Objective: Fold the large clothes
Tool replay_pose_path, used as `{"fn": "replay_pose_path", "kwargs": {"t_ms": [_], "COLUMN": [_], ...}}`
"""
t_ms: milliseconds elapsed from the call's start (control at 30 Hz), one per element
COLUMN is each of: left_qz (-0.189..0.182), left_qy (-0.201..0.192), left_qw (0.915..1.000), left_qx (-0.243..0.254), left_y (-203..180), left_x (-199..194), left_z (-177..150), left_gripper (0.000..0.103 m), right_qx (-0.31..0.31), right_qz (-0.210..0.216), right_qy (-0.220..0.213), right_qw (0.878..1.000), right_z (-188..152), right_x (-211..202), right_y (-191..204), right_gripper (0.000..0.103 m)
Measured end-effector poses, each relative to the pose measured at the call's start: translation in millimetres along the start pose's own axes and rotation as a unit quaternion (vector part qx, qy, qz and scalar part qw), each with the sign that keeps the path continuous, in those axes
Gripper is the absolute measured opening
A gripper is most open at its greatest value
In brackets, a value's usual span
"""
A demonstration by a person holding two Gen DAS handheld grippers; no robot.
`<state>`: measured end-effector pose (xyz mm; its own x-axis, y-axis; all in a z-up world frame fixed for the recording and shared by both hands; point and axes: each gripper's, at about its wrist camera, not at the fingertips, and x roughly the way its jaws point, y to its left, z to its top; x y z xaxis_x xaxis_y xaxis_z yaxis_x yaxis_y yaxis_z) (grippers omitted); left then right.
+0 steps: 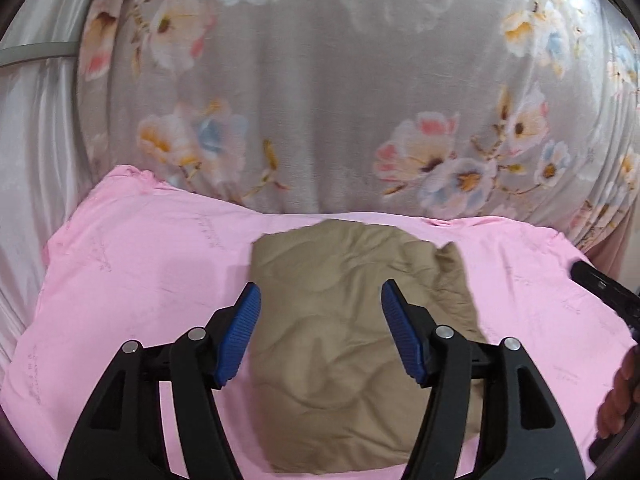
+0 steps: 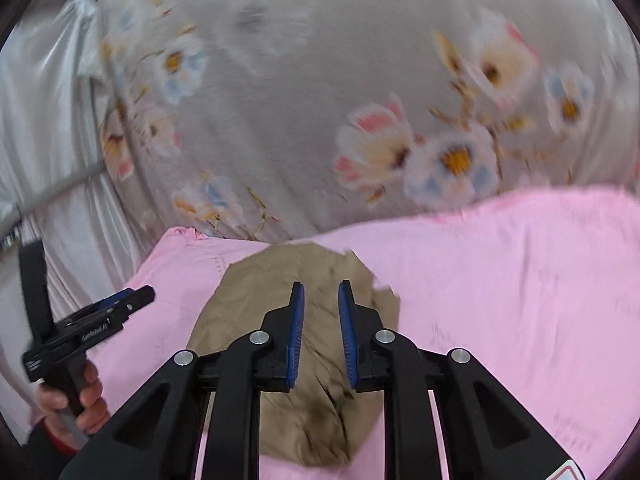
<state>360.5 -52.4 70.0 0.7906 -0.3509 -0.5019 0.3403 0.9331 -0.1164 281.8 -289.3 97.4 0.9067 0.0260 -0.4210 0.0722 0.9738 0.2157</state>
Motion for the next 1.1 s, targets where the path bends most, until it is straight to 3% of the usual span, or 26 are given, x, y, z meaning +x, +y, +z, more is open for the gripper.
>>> {"fn": "replay_pose_path", "kwargs": {"t_ms": [100, 300, 467, 667, 1100], "left_qz": [-0.007, 0.049, 0.058, 0.043, 0.05], "left_qy": [0.029, 0.076, 0.049, 0.023, -0.004], "left_qw": [0.9996, 0.9958, 0.997, 0.9967, 0.9951], "left_qx": [0.0, 0.009, 0.012, 0.065, 0.086], "left_y": [-15.0, -9.6, 12.7, 13.6, 8.0], "left_x": [22.7, 97.8, 123.0, 143.6, 162.7], "left_z": [-16.1, -52.8, -55.3, -55.4, -64.1], "left_gripper": [0.061, 0.061, 0.062, 0.063, 0.063], "right_qx": [-0.006, 0.01, 0.03, 0.072, 0.057], "right_qz": [0.009, -0.014, -0.033, -0.025, -0.053], "right_qy": [0.006, 0.05, 0.087, 0.078, 0.086], "right_qw": [1.0, 0.999, 0.995, 0.994, 0.993], "right_z": [12.3, -4.7, -43.1, -78.1, -97.0], "right_x": [29.8, 109.8, 154.6, 162.3, 181.2], "right_y": [17.5, 14.8, -3.8, -17.7, -17.3], "right_gripper": [0.017, 0.017, 0.016, 0.016, 0.014]}}
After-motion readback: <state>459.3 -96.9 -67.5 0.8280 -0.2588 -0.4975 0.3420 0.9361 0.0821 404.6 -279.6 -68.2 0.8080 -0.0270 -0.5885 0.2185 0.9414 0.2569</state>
